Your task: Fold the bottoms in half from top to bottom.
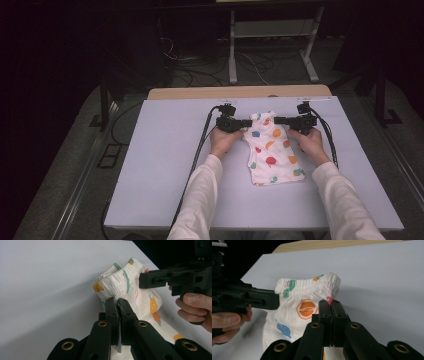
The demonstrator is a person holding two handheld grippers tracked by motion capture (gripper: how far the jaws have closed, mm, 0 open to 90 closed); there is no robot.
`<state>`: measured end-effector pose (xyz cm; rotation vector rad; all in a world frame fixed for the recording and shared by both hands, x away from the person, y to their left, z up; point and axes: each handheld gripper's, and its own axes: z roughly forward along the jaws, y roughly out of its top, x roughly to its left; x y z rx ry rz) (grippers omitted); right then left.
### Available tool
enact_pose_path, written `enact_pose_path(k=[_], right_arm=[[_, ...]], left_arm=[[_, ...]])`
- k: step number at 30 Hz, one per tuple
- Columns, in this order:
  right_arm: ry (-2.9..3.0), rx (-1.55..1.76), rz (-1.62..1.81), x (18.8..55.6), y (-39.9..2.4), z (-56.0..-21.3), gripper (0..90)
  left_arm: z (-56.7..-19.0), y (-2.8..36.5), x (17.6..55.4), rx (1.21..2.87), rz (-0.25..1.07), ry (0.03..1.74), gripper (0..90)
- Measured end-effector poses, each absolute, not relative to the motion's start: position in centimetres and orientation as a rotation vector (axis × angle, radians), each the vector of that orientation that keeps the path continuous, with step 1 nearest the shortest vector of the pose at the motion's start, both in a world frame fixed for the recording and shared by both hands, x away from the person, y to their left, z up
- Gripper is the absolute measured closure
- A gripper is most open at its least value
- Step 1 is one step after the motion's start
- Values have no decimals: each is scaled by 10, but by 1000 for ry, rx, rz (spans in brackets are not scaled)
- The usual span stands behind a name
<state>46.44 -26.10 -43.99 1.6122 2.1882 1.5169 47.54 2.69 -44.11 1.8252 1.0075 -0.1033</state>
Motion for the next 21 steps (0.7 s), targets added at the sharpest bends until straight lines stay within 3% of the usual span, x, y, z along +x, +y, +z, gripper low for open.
enact_pose_path(k=[21], right_arm=[[2201,1562,1570,443,-267,-430,872]], left_arm=[[-420,31,449,1809,-108,922,878]])
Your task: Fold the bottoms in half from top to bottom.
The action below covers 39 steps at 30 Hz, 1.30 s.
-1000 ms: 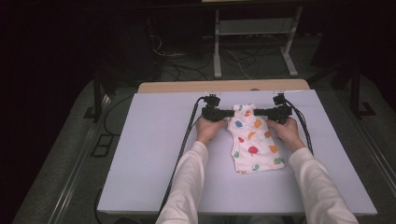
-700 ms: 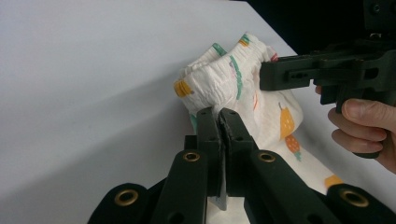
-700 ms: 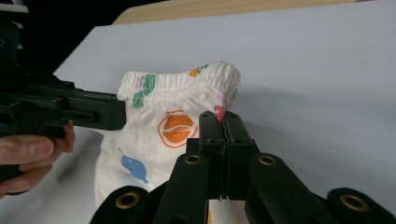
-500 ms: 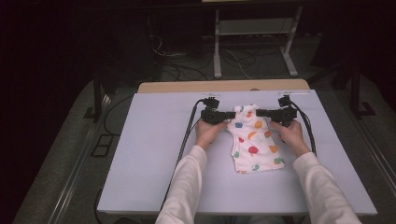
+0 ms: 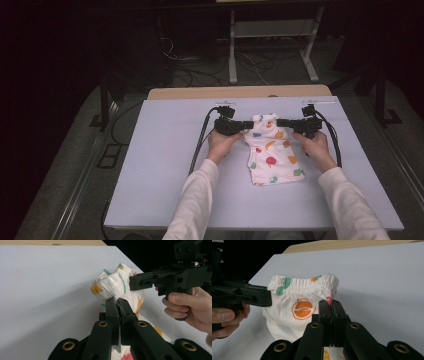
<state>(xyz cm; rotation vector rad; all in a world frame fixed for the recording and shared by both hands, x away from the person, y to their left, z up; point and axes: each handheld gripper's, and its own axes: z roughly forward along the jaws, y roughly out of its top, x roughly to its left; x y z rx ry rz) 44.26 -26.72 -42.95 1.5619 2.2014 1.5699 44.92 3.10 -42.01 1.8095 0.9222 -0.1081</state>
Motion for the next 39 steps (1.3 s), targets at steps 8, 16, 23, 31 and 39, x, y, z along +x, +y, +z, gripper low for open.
enact_pose_path(k=[8,16,23,31,39], right_arm=[[2201,1551,1599,433,-275,-426,872],[2218,1538,1586,429,-278,-425,872],[2233,1531,1582,420,-280,-426,872],[2247,1509,1572,406,-284,-423,872],[2272,1486,1541,393,-285,-422,872]], left_arm=[[-417,27,445,1815,-115,905,879],[-415,25,437,1813,-128,893,879],[-415,24,430,1825,-141,874,879],[-415,23,420,1838,-154,862,879],[-419,22,412,1856,-165,845,879]])
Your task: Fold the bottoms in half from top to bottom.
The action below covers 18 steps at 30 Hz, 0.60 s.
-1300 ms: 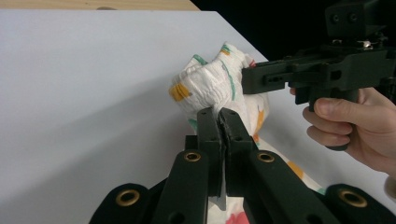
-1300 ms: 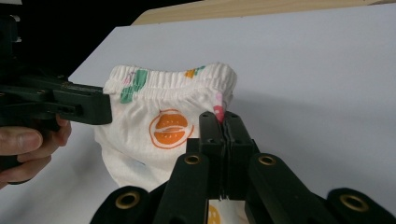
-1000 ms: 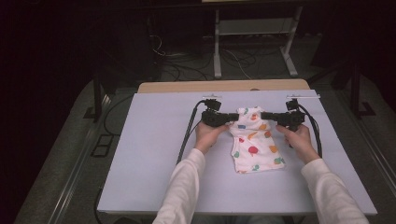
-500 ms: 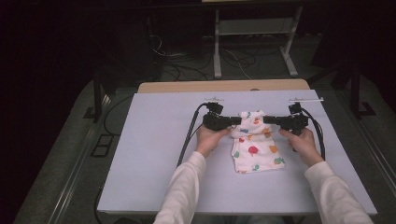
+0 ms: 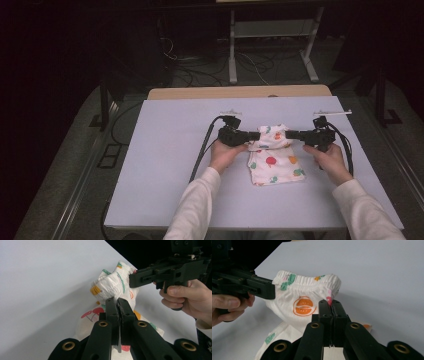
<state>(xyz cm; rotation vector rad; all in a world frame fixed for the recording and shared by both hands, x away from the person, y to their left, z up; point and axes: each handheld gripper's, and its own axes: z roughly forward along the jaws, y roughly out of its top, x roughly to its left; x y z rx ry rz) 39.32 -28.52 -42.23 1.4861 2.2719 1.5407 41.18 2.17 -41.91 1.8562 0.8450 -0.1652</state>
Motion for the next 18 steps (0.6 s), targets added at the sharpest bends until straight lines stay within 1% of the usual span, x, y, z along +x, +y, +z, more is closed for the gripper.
enact_pose_path(k=[18], right_arm=[[2345,1449,1475,371,-285,-423,871]], left_arm=[[-424,18,391,1904,-183,798,879]])
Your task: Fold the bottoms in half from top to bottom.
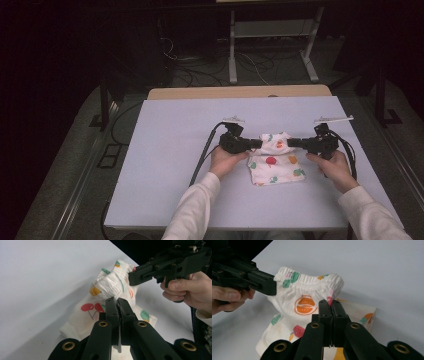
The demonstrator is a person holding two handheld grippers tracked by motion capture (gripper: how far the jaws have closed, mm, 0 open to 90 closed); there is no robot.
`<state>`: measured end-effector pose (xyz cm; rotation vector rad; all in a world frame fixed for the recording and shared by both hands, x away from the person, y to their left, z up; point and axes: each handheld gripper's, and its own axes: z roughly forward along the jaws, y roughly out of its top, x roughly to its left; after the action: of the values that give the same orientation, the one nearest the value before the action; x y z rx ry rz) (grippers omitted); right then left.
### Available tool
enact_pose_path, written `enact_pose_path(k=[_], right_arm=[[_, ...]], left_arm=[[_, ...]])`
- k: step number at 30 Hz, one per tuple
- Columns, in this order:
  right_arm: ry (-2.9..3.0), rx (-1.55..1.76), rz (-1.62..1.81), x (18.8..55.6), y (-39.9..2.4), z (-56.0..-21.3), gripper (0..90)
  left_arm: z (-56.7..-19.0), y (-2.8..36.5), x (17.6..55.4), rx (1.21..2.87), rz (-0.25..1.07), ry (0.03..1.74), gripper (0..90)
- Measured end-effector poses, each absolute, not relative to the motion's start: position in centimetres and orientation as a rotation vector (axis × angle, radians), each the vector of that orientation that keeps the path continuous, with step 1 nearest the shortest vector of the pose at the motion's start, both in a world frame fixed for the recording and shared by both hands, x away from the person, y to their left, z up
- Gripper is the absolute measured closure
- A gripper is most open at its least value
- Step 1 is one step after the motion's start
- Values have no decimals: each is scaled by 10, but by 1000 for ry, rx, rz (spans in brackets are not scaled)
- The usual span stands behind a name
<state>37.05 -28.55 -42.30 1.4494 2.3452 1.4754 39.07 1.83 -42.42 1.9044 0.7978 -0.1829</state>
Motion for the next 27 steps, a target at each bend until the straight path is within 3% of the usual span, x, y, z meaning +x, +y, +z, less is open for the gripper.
enact_pose_path(k=[27], right_arm=[[2415,1437,1426,346,-288,-433,867]], left_arm=[[-437,15,367,1974,-187,710,878]])
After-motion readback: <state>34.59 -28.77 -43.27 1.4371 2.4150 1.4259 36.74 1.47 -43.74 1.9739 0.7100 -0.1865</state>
